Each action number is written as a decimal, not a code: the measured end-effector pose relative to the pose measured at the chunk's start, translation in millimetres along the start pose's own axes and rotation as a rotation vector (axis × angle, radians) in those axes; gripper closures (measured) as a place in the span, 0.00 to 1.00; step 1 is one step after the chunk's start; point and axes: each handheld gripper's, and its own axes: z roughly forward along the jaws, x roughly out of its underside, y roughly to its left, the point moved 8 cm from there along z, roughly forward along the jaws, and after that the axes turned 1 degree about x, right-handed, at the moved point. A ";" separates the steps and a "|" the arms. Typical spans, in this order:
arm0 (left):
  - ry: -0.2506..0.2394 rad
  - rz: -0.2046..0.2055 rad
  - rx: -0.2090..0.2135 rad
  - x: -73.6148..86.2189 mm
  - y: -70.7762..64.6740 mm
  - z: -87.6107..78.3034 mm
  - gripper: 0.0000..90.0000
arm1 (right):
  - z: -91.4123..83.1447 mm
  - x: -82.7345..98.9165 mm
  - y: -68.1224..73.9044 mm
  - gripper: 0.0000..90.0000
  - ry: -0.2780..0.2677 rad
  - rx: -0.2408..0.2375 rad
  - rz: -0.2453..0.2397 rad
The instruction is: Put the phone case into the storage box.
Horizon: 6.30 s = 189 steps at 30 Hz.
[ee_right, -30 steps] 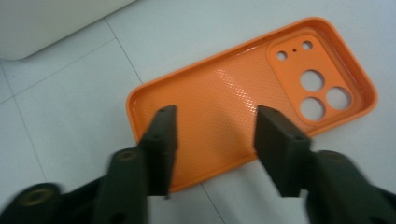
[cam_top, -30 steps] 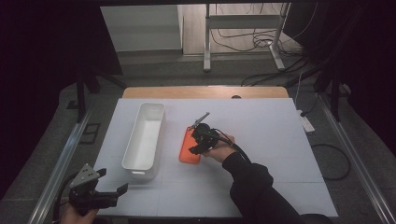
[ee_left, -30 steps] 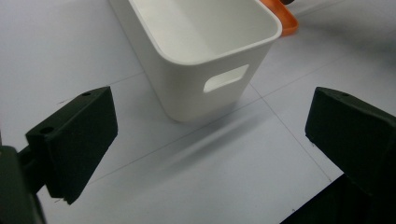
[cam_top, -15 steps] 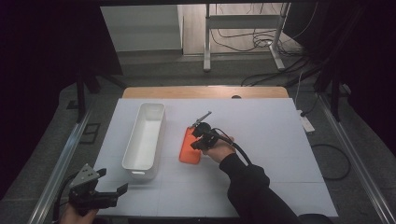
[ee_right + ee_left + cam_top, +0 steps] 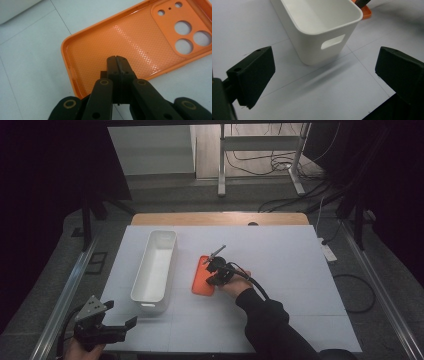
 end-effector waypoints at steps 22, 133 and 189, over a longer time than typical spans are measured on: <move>0.004 0.003 -0.002 0.0 -0.6 0.4 0.04 | -10.8 13.6 -10.0 0.99 0.031 0.018 0.014; 0.005 0.007 -0.003 0.1 -0.6 0.3 0.05 | -11.2 32.0 -62.1 0.00 0.043 0.161 0.096; 0.023 -0.019 -0.049 0.1 2.7 1.7 0.06 | -52.1 22.1 -47.0 0.99 -0.041 0.071 0.107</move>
